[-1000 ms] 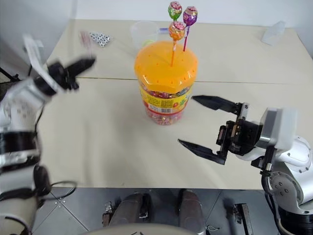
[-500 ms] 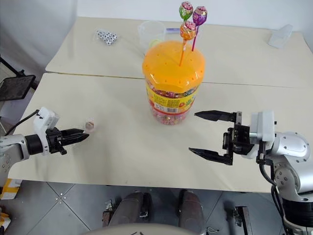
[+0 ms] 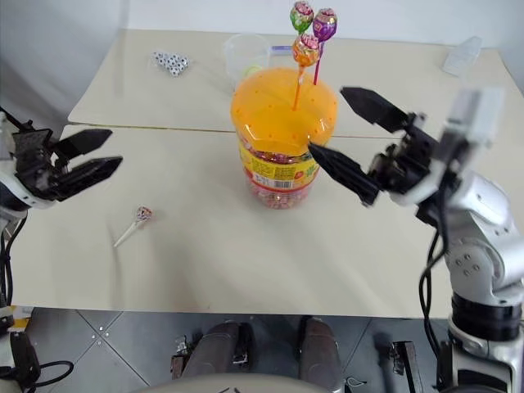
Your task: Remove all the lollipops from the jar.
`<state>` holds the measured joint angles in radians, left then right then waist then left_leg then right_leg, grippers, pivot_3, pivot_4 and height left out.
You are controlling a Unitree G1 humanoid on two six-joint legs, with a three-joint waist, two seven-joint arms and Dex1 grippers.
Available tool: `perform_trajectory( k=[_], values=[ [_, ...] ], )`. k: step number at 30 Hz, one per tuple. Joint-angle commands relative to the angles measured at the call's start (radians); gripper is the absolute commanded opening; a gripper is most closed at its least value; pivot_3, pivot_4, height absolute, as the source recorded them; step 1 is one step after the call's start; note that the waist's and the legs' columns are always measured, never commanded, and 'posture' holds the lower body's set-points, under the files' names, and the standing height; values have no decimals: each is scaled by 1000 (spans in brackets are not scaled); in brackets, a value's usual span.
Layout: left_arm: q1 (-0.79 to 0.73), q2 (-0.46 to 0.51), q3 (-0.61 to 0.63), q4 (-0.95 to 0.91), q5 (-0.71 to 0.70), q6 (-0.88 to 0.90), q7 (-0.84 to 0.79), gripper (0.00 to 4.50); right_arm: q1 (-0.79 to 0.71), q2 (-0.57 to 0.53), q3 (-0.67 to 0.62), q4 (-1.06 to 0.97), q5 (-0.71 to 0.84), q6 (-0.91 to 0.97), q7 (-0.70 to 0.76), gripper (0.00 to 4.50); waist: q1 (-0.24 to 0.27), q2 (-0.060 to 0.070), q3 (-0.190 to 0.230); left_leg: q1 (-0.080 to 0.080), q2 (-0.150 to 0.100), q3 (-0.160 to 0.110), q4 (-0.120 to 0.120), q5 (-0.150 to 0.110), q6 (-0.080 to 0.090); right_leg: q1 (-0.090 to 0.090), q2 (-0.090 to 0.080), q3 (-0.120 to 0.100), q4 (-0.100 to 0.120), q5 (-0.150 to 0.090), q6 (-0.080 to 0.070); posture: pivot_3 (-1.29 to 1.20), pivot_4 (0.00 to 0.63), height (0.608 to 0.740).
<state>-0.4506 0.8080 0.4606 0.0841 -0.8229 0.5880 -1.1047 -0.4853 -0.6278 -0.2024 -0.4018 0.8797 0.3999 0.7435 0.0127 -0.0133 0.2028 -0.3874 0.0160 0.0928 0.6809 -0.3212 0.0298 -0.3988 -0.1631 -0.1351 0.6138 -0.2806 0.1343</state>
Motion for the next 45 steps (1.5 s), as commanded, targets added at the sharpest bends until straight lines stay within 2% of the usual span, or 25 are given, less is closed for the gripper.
perform_trajectory(
  k=[1,7,8,9,12,16,20,21,23,27,29,33,36,38,41,45],
  values=[
    [-60,-45,18,-60,-83,9,18,4216,-106,29,61,25,-12,85,-81,4500,-5,0,0,0,0,0,0,0,0,0,0,0,0,0,0,0,150,740],
    [-75,-103,7,-143,-135,26,56,4216,-204,77,131,61,-41,147,-87,4500,-13,0,0,-2,-2,-1,0,-1,1,0,0,-1,0,0,1,0,150,740],
    [-70,-109,8,-151,-137,21,55,4246,-210,84,132,68,-46,150,-90,4104,-14,0,0,-2,-2,-1,0,-1,1,0,0,-1,0,0,1,0,150,740],
    [-64,-111,8,-157,-137,19,57,4246,-213,88,132,72,-48,152,-88,3913,-15,0,0,-2,-2,-1,0,-1,1,0,0,-1,-1,0,1,0,150,740],
    [-50,-123,14,-182,-154,23,65,4246,-217,94,130,93,-64,143,-69,2982,-16,0,0,-1,-2,0,0,-1,1,0,1,-1,-1,0,1,0,150,740],
    [-40,-131,25,-194,-180,23,69,4246,-217,100,124,120,-83,128,-50,1570,-15,0,0,-1,-2,0,0,-1,1,0,1,0,-1,0,1,0,150,740],
    [-27,-126,9,-181,-180,23,47,4246,-231,118,83,161,-69,95,-17,254,-16,0,0,-1,-2,0,0,-1,1,0,1,0,-1,0,1,0,150,740],
    [-25,-125,0,-178,-171,18,36,4246,-236,123,67,170,-58,88,-7,43,-16,0,0,-1,-2,0,0,-1,1,0,1,0,-1,0,1,0,150,740],
    [-24,-124,-16,-175,-159,10,20,4246,-242,126,38,185,-43,79,9,43,-15,0,0,-1,-2,0,0,-1,1,0,2,0,-1,0,1,0,150,740],
    [-15,-119,-113,-166,-13,-124,-59,4246,-243,92,-119,214,80,87,37,43,-8,0,0,-2,-3,0,0,-1,1,0,2,-1,-2,0,1,0,150,740],
    [-1,-111,-150,-171,29,-167,-106,4246,-217,11,-172,230,82,125,57,43,-6,0,0,-3,-3,1,0,-1,1,0,2,-1,-3,1,1,0,150,740],
    [20,-106,-176,-190,49,-211,-162,4246,-68,-246,-224,288,36,243,177,43,1,0,0,-3,-3,4,-1,-2,2,0,2,-2,-5,1,1,0,150,740],
    [41,-90,-192,-199,63,-222,-195,4246,177,-442,-148,384,-222,128,297,43,2,0,0,-3,-3,6,0,-2,2,0,3,-1,-6,1,1,0,150,740],
    [49,-86,-200,-202,69,-231,-203,4246,282,-500,-96,450,-342,71,303,43,3,0,0,-2,-2,10,0,-2,2,1,3,-1,-6,1,1,0,150,740],
    [47,-89,-207,-202,75,-241,-201,4246,329,-505,-21,570,-493,-41,271,43,-4,1,0,-2,-2,13,1,-2,3,1,3,3,-7,1,1,0,150,740],
    [41,-93,-210,-202,73,-229,-181,4246,349,-467,49,711,-610,-181,271,43,-17,3,0,0,-1,11,1,-2,3,1,2,5,-6,1,1,0,150,740]
  ],
)
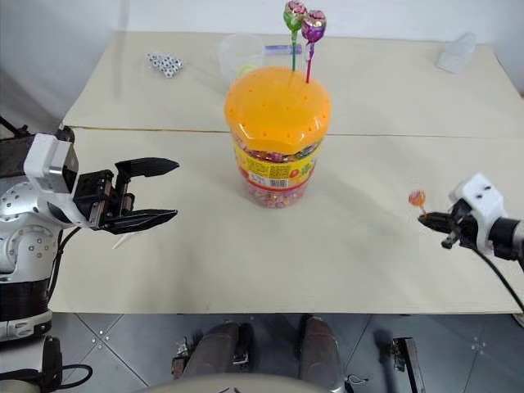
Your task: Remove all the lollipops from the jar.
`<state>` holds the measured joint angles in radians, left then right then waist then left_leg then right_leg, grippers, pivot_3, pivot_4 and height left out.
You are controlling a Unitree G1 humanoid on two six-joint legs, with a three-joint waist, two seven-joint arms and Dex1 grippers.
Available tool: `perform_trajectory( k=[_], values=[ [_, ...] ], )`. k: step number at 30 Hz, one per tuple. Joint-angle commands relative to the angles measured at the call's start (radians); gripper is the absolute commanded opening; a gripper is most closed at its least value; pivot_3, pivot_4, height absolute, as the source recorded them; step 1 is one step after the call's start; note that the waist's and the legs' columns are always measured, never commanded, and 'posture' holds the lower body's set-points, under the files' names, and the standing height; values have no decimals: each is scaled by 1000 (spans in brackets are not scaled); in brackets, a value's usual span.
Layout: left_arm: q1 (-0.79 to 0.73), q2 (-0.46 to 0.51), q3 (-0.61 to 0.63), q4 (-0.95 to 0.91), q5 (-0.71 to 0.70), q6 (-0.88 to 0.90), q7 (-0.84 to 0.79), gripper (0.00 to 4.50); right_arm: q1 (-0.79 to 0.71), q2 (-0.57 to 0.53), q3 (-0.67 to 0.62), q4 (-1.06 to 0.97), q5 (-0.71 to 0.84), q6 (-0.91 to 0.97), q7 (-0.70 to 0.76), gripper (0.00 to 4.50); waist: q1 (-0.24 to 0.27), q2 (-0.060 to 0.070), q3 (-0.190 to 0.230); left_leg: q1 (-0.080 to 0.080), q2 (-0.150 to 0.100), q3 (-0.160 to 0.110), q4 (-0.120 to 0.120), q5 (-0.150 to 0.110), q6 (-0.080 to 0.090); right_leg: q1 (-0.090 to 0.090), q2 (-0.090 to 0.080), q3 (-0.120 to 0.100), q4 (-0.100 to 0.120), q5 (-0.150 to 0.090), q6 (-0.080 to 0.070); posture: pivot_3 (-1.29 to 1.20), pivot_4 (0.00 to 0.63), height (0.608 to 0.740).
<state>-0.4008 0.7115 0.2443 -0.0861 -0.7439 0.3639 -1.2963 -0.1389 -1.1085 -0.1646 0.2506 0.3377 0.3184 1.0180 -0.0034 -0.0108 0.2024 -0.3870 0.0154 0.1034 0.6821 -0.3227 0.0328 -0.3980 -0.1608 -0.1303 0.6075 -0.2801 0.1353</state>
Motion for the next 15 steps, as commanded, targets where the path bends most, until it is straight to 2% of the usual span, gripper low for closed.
perform_trajectory(
  k=[1,2,5,9,12,15],
  values=[
    [-8,4,6,-35,-7,-3,13,4246,-1,23,12,77,-74,-113,-3,43,-1,0,0,0,1,-1,0,0,0,0,0,0,0,0,0,0,150,740],
    [-5,6,6,-39,-9,0,14,4246,-6,31,11,89,-74,-116,9,43,-1,0,0,0,1,-1,0,0,0,0,0,-1,0,0,0,0,150,740],
    [10,10,26,-55,-25,19,35,4246,-16,31,-7,51,-2,-25,97,727,2,0,0,0,2,-3,0,0,0,0,0,0,0,0,0,0,150,740],
    [23,-3,71,-70,-67,49,87,4246,-36,44,-59,22,34,-68,135,2055,3,0,0,0,3,-5,0,0,0,1,0,-1,0,0,0,0,150,740],
    [23,-33,163,-89,-183,114,199,4246,-97,92,-159,-84,195,-64,194,3106,4,1,0,0,3,-5,0,0,0,1,0,-1,0,0,0,0,150,740],
    [24,-64,242,-87,-267,151,297,4246,-209,149,-202,-211,347,62,145,3106,0,1,0,0,3,-6,1,0,0,1,0,-1,1,0,0,0,150,740]
  ],
)
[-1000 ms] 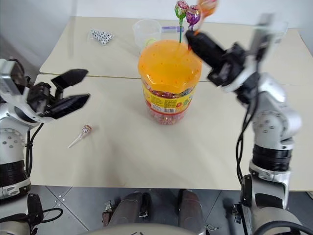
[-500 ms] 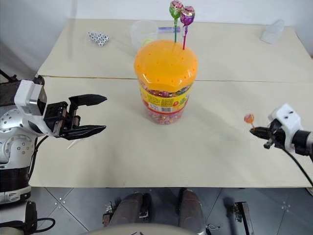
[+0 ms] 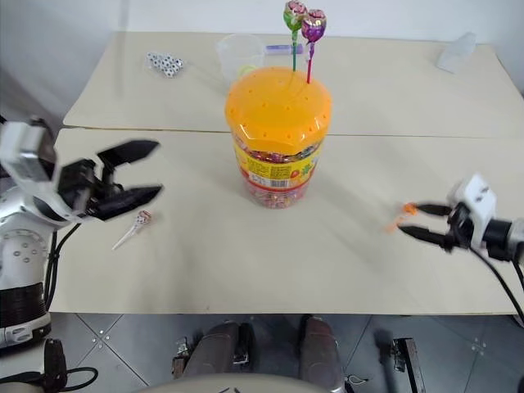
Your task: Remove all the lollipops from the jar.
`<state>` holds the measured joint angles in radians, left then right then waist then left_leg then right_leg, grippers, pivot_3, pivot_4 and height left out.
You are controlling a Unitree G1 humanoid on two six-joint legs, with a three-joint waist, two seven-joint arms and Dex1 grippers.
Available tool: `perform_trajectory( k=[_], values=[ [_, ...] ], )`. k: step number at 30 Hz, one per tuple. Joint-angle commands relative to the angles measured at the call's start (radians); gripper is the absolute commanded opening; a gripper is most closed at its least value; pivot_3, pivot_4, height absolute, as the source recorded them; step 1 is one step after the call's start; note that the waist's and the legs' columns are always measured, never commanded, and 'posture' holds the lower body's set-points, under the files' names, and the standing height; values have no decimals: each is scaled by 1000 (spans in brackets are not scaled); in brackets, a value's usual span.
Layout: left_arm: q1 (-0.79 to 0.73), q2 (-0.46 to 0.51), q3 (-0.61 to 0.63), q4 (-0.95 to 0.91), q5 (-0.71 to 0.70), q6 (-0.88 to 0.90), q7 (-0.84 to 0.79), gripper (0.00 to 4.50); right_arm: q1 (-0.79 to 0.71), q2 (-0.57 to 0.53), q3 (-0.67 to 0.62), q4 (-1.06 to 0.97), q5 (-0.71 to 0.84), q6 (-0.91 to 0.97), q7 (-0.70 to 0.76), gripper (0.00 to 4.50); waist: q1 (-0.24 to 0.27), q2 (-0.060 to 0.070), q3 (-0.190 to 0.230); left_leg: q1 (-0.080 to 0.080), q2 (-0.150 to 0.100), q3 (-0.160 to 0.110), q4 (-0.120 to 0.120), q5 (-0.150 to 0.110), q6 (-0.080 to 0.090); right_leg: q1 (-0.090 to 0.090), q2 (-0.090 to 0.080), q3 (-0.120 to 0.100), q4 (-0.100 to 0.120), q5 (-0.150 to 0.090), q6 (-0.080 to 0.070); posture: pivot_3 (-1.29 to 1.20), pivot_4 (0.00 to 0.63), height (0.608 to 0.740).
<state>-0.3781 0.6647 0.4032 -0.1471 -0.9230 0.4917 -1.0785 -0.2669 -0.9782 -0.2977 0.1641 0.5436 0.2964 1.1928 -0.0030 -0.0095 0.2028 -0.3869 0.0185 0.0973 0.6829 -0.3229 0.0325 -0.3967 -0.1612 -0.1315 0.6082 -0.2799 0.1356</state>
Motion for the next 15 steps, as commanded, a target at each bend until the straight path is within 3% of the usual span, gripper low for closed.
perform_trajectory(
  k=[1,4,9,15],
  values=[
    [3,-22,102,-17,-109,35,100,4246,-123,42,-65,-159,178,123,-57,3106,-1,0,0,0,0,0,0,0,0,0,0,0,1,0,0,0,150,740],
    [13,-32,122,-1,-116,35,131,4246,-275,138,-13,-228,241,205,-158,3106,3,0,0,0,0,-3,0,0,-1,0,0,-2,2,0,0,0,150,740],
    [3,-49,96,-54,-135,47,164,4246,-552,286,113,-181,187,315,-335,3106,6,0,0,-2,-2,-3,0,0,-1,-1,-1,-1,2,0,0,0,150,740],
    [-1,-61,88,-77,-144,44,177,4246,-656,365,169,-147,155,346,-380,3106,9,0,0,-3,-4,-4,-1,-1,-1,-2,-1,-3,2,0,0,0,150,740]
  ],
)
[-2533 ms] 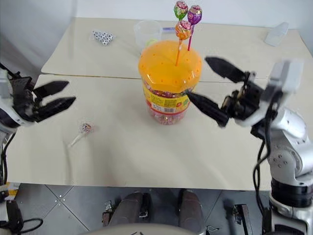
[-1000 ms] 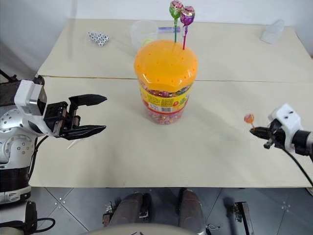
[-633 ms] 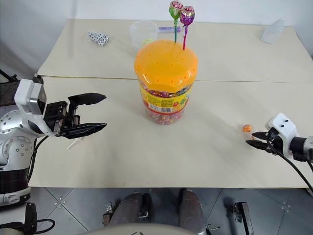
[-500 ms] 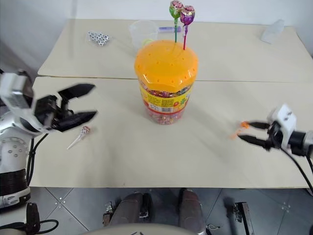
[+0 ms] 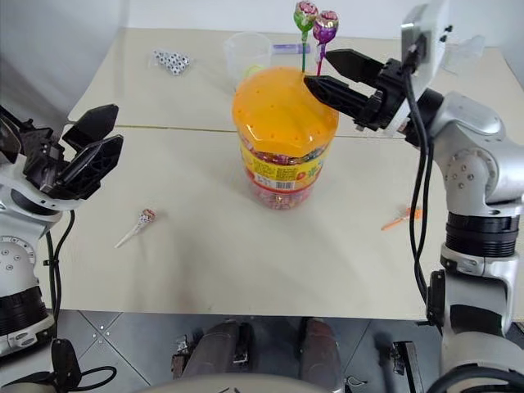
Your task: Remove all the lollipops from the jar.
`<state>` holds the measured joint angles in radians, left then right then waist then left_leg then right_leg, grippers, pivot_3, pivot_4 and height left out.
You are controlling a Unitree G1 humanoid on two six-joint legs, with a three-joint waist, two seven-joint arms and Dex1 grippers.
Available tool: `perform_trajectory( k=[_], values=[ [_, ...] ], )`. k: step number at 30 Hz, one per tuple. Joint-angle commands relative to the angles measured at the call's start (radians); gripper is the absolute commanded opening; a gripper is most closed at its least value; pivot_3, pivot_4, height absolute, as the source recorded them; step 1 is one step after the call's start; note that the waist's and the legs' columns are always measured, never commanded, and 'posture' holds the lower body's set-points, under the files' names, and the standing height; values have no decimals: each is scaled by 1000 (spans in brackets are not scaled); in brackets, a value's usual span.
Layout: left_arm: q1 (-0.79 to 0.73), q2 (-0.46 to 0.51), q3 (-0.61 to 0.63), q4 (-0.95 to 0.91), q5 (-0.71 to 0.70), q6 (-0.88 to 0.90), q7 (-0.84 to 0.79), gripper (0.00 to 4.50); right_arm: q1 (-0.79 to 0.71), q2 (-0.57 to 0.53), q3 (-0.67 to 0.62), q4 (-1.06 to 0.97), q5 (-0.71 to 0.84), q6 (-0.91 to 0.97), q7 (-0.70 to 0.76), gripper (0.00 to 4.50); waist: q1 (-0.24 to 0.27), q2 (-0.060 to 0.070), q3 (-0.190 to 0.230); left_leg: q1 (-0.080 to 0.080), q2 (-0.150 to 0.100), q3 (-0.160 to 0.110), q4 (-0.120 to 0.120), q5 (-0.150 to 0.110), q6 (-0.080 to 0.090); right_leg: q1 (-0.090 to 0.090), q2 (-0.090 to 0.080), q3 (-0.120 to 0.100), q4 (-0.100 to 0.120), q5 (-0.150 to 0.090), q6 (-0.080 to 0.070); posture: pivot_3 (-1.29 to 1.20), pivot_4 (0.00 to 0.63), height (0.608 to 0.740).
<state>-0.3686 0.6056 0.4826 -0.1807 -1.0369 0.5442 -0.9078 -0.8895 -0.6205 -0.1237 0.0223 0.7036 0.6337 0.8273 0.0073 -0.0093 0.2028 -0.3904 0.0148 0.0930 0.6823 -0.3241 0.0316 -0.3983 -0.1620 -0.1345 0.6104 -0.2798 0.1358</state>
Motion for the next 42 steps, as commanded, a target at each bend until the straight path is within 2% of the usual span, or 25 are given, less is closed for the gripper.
perform_trajectory(
  k=[1,3,4,11,14,18,20,21,22,25,28,30,35,38,41,42],
  values=[
    [-10,-3,10,-46,-31,-10,8,4246,-40,12,-5,1,-10,9,-15,2930,-3,0,0,0,-1,0,0,0,0,0,0,0,0,0,0,0,150,740],
    [-7,-3,10,-50,-29,-15,9,4246,-45,16,-9,12,-16,9,-15,2534,-6,0,0,0,-1,0,0,0,0,0,0,-1,0,0,0,0,150,740],
    [-4,-3,12,-52,-30,-16,10,4246,-46,15,-10,14,-20,7,-11,2128,-7,0,0,0,-1,0,0,0,0,0,1,-1,0,0,0,0,150,740],
    [-3,-1,13,-48,-30,-24,4,4246,-53,21,-20,23,-27,-16,27,19,-11,0,0,1,-1,0,0,0,0,0,2,1,0,0,0,0,150,740],
    [-16,0,7,-36,-30,-27,-9,4246,-54,25,-38,28,-20,-48,54,19,-11,0,0,1,-1,1,0,0,0,0,2,1,0,0,0,0,150,740],
    [-40,2,-18,-17,-22,-35,-57,4246,-56,57,-164,47,75,-118,88,19,-7,0,0,0,-1,1,0,0,0,0,2,1,0,0,0,0,150,740],
    [-46,13,-42,-10,-7,-35,-92,4246,-51,37,-217,66,98,-138,108,19,-6,0,0,0,-1,1,0,0,0,0,2,1,0,0,0,0,150,740],
    [-46,20,-54,-9,2,-34,-109,4246,-43,7,-235,74,102,-121,111,19,-6,0,0,0,-1,1,0,0,0,0,2,1,0,0,0,0,150,740],
    [-43,36,-81,-5,32,-43,-145,4246,-7,-77,-237,98,72,-94,150,19,-6,0,0,0,-1,1,0,0,0,0,2,0,0,0,0,0,150,740],
    [-37,71,-140,16,118,-83,-216,4246,150,-325,-149,165,-120,-143,280,19,9,0,0,-1,-2,5,0,0,0,0,2,-1,-1,0,0,0,150,740],
    [-19,102,-193,35,206,-141,-290,4246,302,-476,-80,240,-280,-264,338,19,12,0,0,-1,-2,8,-1,-1,0,0,4,0,-6,0,1,0,150,740],
    [-5,111,-234,39,256,-174,-329,4246,420,-537,-72,302,-359,-319,338,19,8,1,0,0,-1,13,-1,-1,1,0,4,2,-8,0,1,0,150,740],
    [4,95,-267,38,283,-193,-341,4246,581,-541,-47,471,-516,-524,259,19,-15,1,0,2,2,16,0,-1,0,0,5,6,-7,0,0,0,150,740],
    [5,94,-270,38,286,-195,-343,4246,607,-514,-17,574,-591,-582,191,19,-14,1,0,3,2,17,0,-1,0,0,6,6,-6,0,0,0,150,740],
    [7,98,-271,29,287,-189,-344,4246,609,-489,-18,603,-581,-577,210,19,-15,1,0,3,6,15,0,-1,0,0,6,7,-6,0,0,0,150,740],
    [7,100,-269,26,286,-185,-343,4246,610,-485,-19,606,-576,-582,223,486,-15,1,0,4,6,15,0,-1,0,0,6,8,-6,0,0,0,150,740]
  ],
)
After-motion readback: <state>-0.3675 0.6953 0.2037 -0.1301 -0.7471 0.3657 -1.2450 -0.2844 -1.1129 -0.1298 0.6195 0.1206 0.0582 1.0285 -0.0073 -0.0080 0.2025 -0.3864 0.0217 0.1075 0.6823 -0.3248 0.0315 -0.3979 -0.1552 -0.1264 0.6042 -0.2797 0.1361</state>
